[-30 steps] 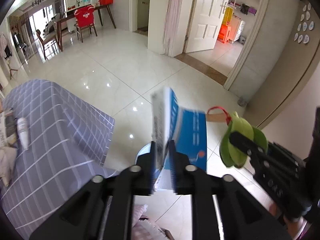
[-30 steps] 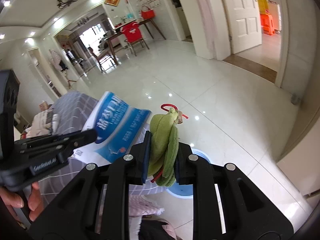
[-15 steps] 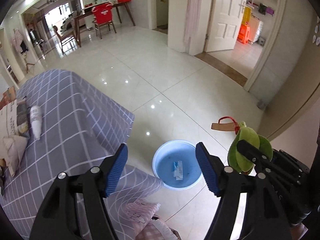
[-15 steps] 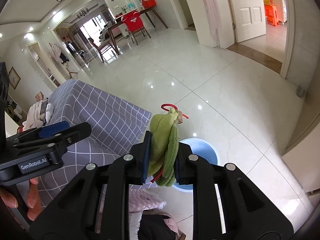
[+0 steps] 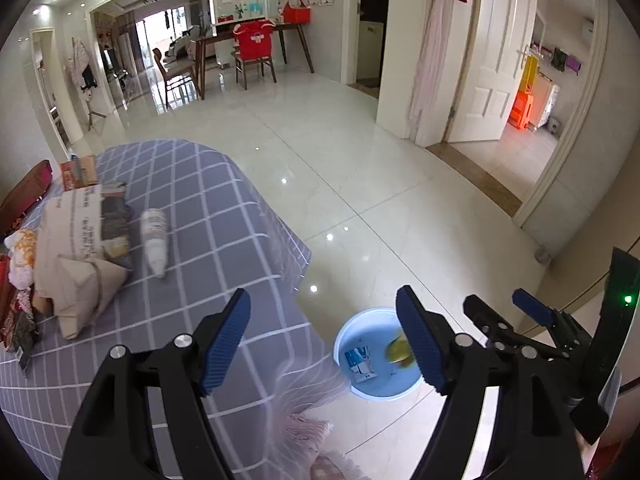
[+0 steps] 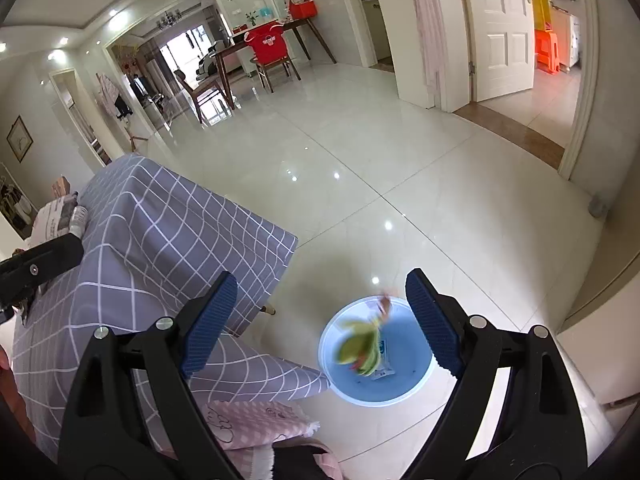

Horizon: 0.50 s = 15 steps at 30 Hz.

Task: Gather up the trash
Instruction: 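Carry both items over the blue basin and open both tools to drop them, then grasp the folded newspaper with the left tool while the right tool grasps the small white bottle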

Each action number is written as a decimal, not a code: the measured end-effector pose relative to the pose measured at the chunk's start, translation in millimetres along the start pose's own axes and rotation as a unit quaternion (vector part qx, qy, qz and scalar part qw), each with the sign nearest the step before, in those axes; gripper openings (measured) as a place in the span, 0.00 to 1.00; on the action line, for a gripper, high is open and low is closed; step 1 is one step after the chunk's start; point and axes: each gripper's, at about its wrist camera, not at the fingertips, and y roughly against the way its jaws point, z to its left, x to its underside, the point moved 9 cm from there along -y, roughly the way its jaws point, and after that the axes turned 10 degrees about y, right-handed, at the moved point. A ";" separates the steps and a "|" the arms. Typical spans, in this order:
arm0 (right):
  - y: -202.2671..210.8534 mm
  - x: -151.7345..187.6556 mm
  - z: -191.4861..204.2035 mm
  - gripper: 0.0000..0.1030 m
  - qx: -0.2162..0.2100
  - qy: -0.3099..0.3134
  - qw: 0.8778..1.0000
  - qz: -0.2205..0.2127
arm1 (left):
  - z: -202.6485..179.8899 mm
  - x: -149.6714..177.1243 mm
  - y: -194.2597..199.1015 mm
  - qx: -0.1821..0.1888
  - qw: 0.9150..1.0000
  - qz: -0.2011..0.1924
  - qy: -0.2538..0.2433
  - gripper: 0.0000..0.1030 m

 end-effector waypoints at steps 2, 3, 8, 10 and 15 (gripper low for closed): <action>4.7 -1.3 6.9 0.82 -0.006 0.003 1.000 0.000 | 8.4 -2.7 6.4 -0.006 1.000 -0.009 0.005 0.72; 6.6 -1.5 11.3 0.82 -0.009 0.006 1.000 -0.001 | 12.6 -3.1 9.5 -0.009 1.000 -0.013 0.007 0.72; 23.4 -15.1 44.0 0.82 -0.041 0.023 0.999 -0.015 | 47.6 -8.3 23.4 -0.031 0.999 -0.033 0.021 0.72; 30.3 -23.5 64.8 0.82 -0.060 0.035 0.997 -0.022 | 67.5 -12.2 27.9 -0.052 0.998 -0.043 0.022 0.72; 33.2 -39.7 120.7 0.82 -0.098 0.076 0.992 -0.028 | 123.9 -16.7 35.9 -0.101 0.992 -0.065 0.030 0.72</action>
